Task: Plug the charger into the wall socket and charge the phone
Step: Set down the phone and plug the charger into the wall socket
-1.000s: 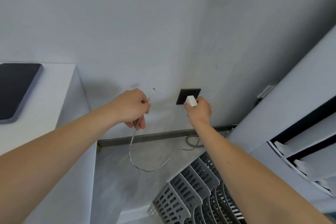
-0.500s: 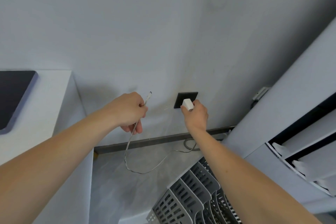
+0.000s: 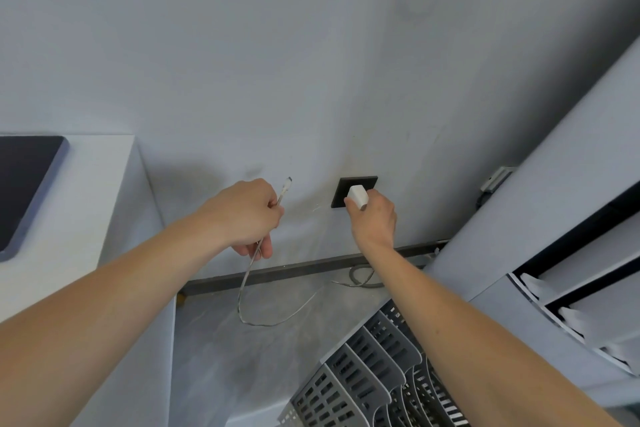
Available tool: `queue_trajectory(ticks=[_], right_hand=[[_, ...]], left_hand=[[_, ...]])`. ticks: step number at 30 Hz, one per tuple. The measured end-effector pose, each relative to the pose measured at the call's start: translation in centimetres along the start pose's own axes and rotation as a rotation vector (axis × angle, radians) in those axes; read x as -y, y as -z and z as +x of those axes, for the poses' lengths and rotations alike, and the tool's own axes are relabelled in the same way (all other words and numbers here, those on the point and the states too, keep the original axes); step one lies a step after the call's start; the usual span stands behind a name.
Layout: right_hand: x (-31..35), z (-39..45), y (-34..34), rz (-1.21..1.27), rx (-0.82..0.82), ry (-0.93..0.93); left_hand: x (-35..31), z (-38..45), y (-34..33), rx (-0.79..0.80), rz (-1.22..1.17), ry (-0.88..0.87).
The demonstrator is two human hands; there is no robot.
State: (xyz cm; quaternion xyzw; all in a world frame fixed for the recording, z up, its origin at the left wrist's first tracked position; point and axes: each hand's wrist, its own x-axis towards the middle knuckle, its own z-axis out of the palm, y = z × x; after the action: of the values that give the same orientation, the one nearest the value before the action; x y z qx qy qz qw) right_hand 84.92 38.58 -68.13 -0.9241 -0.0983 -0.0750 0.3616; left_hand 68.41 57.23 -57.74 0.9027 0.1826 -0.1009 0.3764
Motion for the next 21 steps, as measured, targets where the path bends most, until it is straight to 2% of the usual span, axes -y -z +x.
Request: queue_trajectory(ticks=[21], right_hand=[[1.0,1.2,-1.0,-0.061,0.007,-0.051]], left_hand=[[-0.4,0.1,-0.5,0.008,0.032,-0.009]])
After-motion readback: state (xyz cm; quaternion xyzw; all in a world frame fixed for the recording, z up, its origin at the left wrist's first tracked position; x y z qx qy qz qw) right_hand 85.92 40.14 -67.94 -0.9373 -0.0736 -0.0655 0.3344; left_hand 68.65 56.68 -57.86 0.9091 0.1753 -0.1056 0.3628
